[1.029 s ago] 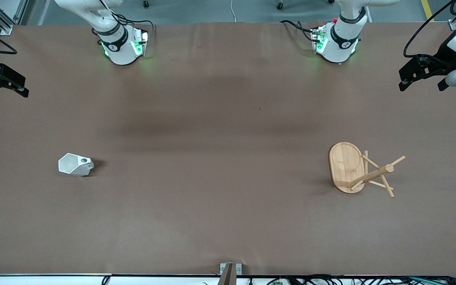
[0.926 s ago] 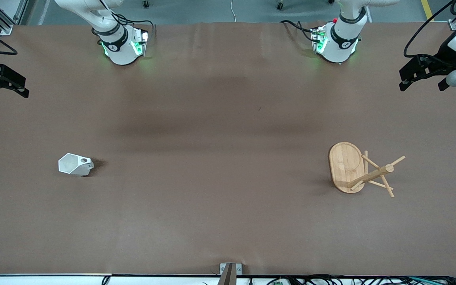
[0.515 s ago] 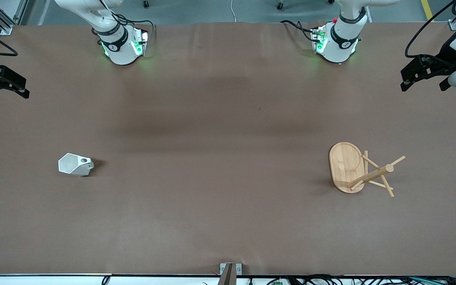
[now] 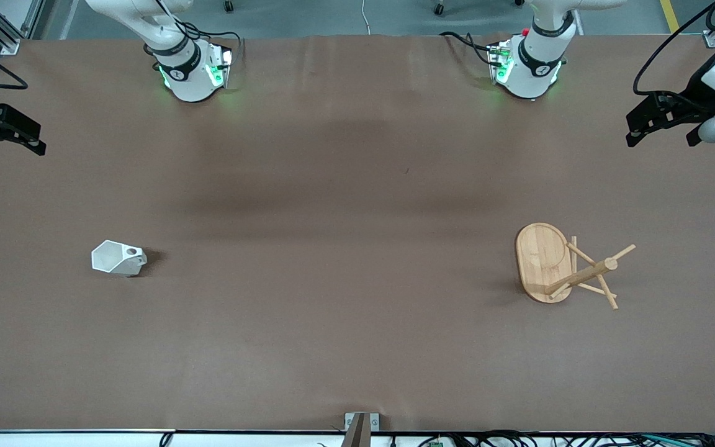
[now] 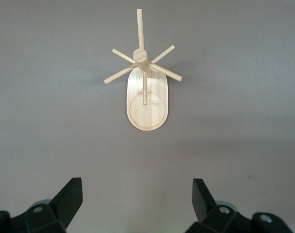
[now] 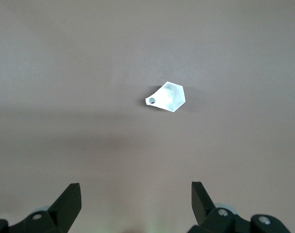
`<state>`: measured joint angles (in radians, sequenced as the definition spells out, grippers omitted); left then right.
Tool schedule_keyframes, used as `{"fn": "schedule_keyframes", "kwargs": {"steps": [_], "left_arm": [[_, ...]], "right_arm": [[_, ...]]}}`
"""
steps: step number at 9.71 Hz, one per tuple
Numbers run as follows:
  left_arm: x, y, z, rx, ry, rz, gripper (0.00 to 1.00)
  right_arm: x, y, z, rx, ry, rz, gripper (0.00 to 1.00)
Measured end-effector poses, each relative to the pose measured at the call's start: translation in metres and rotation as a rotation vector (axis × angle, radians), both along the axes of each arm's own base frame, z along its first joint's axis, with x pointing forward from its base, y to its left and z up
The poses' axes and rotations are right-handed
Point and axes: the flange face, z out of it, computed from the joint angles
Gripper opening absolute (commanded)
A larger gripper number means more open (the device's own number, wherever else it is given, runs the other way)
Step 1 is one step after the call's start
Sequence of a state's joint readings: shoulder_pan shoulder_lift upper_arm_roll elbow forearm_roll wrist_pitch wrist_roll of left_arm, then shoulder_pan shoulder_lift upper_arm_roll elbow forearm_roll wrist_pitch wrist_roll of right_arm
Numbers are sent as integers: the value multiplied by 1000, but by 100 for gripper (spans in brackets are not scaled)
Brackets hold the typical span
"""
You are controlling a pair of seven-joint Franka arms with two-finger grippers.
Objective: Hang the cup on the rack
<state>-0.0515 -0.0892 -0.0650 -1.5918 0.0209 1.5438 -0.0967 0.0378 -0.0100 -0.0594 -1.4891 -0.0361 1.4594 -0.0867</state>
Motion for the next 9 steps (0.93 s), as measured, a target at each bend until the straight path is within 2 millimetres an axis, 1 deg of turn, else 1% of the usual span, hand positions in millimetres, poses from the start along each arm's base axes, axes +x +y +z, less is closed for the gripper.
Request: {"fn": "schedule_keyframes", "kwargs": {"steps": [1, 2, 3, 4, 5, 6, 8, 9], "left_arm": [[0, 0, 0, 0, 0, 0, 100], [0, 0, 0, 0, 0, 0, 100], [0, 0, 0, 0, 0, 0, 100], [0, 0, 0, 0, 0, -1, 100], [0, -1, 0, 0, 0, -1, 100], [0, -1, 0, 0, 0, -2, 100], [0, -1, 0, 0, 1, -3, 100], [0, -2, 0, 0, 1, -3, 100]], "right_arm": [[4, -8, -5, -1, -7, -14, 100], [10, -23, -17, -2, -18, -29, 100], [16, -42, -36, -3, -28, -30, 100], [21, -61, -61, -4, -34, -26, 100], [24, -76, -89, -5, -38, -25, 100], [26, -85, -121, -6, -50, -27, 100], [27, -90, -198, -10, -71, -21, 99], [28, -91, -229, -9, -60, -13, 98]]}}
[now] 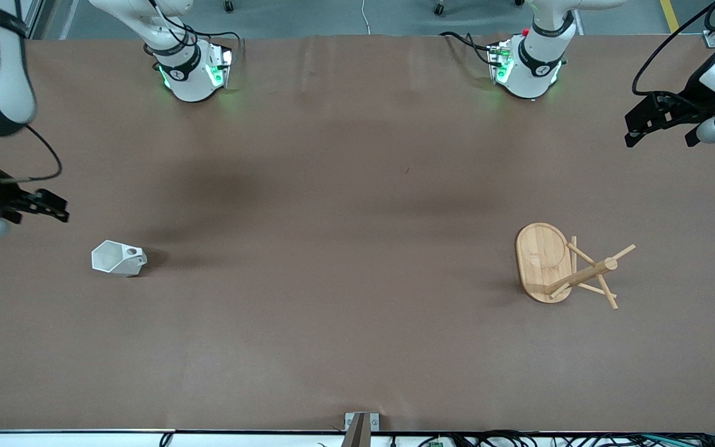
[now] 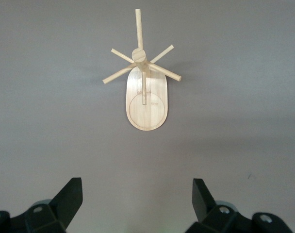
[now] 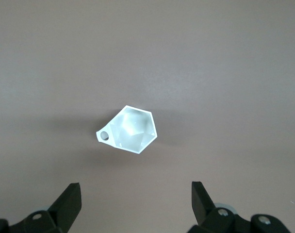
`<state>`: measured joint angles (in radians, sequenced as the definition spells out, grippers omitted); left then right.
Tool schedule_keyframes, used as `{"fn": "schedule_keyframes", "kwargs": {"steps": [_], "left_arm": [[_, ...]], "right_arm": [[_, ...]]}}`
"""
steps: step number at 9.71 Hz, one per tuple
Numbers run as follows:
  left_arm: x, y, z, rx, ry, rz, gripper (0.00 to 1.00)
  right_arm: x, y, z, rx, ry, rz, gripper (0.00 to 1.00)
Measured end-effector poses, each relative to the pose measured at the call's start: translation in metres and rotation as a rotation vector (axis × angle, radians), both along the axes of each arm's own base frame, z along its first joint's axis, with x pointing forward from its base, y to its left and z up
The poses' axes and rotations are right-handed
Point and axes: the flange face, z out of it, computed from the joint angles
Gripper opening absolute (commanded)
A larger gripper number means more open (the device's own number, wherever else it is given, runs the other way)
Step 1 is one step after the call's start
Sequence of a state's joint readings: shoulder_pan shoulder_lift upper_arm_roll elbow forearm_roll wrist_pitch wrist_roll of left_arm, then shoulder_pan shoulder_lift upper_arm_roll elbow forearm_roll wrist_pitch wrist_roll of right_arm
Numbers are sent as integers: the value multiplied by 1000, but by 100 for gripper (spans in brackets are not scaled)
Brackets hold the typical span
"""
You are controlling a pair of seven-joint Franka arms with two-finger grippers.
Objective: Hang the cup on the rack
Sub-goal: 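Reach the right gripper down to the white cup and grasp it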
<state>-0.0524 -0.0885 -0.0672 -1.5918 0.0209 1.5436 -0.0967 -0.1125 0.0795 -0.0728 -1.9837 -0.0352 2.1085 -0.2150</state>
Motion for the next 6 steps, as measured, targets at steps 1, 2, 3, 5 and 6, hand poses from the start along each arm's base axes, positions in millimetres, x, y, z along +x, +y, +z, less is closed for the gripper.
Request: {"fn": "schedule_keyframes", "kwargs": {"steps": [1, 2, 3, 5, 6], "left_arm": [[0, 0, 0, 0, 1, 0, 100], [0, 0, -1, 0, 2, -1, 100], [1, -1, -2, 0, 4, -1, 100], [2, -1, -4, 1, 9, -2, 100], [3, -1, -5, 1, 10, -2, 100]], "right_arm": [[1, -4, -23, 3, 26, 4, 98], [4, -10, -41, 4, 42, 6, 98], [8, -16, -59, 1, 38, 30, 98], [18, -27, -98, -9, 19, 64, 98], [22, -28, -117, -13, 12, 71, 98]]}}
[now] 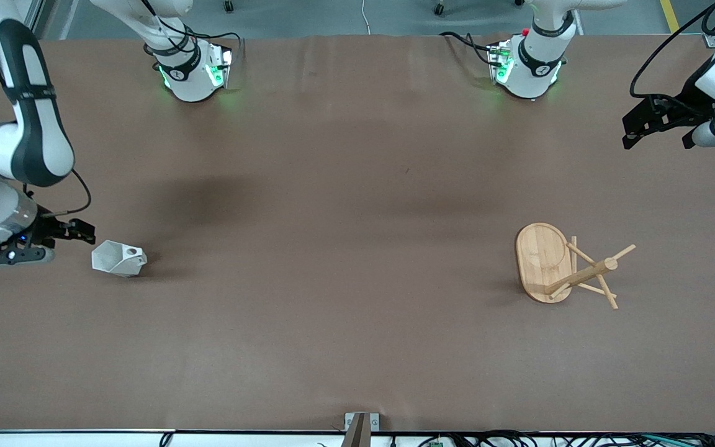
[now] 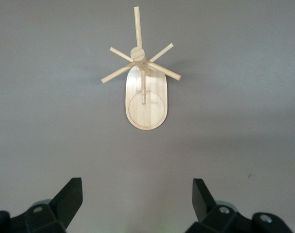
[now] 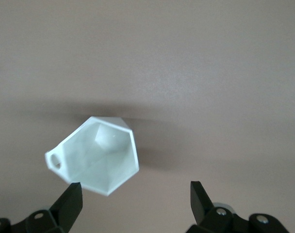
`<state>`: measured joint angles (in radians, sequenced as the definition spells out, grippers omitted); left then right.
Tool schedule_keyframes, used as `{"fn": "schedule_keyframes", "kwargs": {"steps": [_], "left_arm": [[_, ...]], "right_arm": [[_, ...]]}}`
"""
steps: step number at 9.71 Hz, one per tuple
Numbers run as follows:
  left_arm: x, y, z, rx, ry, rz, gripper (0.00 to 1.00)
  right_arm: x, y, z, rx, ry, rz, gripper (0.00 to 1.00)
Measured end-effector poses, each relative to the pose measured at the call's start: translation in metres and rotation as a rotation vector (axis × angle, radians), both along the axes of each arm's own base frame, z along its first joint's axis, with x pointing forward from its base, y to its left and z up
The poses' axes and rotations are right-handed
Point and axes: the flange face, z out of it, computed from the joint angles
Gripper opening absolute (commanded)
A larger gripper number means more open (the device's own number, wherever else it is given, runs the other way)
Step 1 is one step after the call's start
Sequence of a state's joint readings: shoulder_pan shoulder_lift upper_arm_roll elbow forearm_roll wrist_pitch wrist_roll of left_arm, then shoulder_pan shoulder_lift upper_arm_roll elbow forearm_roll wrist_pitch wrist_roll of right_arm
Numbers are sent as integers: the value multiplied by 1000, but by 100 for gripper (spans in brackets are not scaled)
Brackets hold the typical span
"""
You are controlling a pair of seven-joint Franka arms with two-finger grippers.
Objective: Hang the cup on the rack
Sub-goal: 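Reach the right gripper down to the white cup and grasp it, then lift the cup with the right gripper while the left gripper approaches it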
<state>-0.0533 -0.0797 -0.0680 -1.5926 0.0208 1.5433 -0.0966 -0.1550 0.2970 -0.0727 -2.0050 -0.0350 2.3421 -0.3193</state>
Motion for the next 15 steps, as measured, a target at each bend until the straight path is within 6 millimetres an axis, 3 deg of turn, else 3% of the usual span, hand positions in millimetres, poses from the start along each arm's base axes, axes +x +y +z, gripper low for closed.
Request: {"fn": "schedule_keyframes", "kwargs": {"steps": [3, 4, 5, 7, 8, 9, 13, 15], "left_arm": [[1, 0, -1, 0, 3, 0, 100], [1, 0, -2, 0, 4, 0, 100], [1, 0, -2, 0, 5, 0, 100], [2, -1, -4, 1, 8, -1, 100], [2, -1, -5, 1, 9, -1, 100], [3, -1, -5, 1, 10, -2, 100], [3, -4, -7, 1, 15, -7, 100], [2, -5, -8, 2, 16, -10, 100]], "right_arm": [[7, 3, -34, -3, -11, 12, 95], [8, 3, -43, -3, -7, 14, 88], [8, 5, -52, 0, 2, 18, 75], [8, 12, -66, 7, 20, 28, 22], [8, 14, -70, 10, 27, 35, 4], [8, 15, -72, 11, 29, 43, 0], [13, 16, -67, 11, 19, 51, 0], [19, 17, -51, 41, 48, 30, 0]]}}
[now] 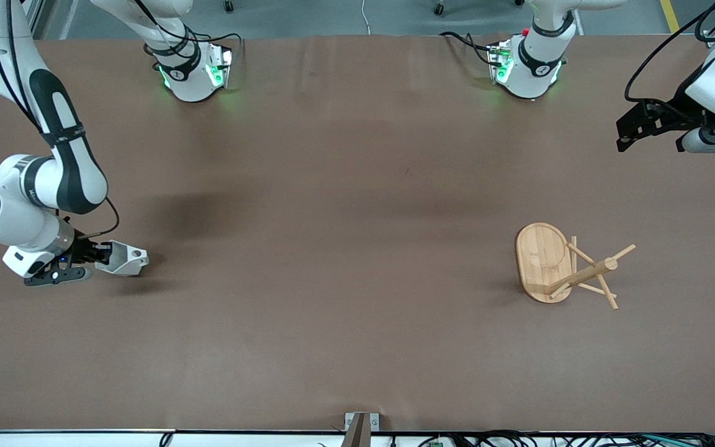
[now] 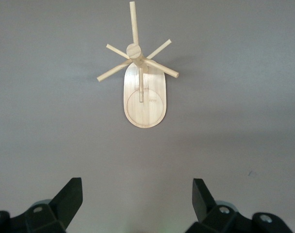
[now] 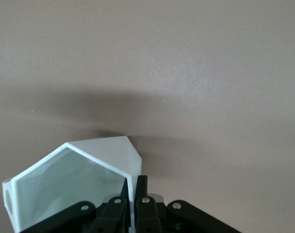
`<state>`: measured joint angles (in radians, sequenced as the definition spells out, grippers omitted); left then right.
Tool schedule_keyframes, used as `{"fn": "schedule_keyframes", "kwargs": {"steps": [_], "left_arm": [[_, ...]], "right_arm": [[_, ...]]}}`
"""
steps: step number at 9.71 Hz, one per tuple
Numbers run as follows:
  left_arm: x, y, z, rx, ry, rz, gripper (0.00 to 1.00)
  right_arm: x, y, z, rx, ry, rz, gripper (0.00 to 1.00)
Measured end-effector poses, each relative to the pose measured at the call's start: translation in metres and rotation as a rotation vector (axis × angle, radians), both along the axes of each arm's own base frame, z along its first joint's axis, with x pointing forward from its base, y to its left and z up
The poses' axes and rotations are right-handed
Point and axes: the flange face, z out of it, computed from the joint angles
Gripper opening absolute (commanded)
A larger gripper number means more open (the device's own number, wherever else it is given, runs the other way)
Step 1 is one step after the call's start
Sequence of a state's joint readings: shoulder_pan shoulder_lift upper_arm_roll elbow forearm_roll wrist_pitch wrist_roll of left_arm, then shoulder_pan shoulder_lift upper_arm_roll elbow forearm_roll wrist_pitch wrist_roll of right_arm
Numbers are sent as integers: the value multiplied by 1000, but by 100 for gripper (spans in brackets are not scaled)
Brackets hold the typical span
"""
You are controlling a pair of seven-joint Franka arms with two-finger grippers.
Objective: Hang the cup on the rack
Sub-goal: 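Lift the cup with the right gripper while the left gripper approaches it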
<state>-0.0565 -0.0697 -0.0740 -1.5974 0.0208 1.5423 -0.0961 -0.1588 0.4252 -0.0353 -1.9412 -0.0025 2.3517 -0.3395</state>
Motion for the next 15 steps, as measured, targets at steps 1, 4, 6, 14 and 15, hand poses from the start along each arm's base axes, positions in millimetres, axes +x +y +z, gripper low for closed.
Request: {"fn": "schedule_keyframes", "kwargs": {"steps": [1, 4, 6, 14, 15], "left_arm": [[0, -1, 0, 0, 0, -1, 100], [-1, -9, 0, 0, -1, -18, 100], [-5, -30, 3, -1, -5, -62, 100], [-72, -240, 11, -30, -108, -691, 100], [-81, -265, 9, -54, -124, -756, 100]], "right_arm": [[6, 3, 22, 52, 34, -31, 0], [16, 39, 117, 304, 124, -80, 0], [17, 84, 145, 485, 122, -80, 0], [13, 279, 191, 1076, 140, -59, 0], [8, 301, 194, 1118, 163, -45, 0]]}}
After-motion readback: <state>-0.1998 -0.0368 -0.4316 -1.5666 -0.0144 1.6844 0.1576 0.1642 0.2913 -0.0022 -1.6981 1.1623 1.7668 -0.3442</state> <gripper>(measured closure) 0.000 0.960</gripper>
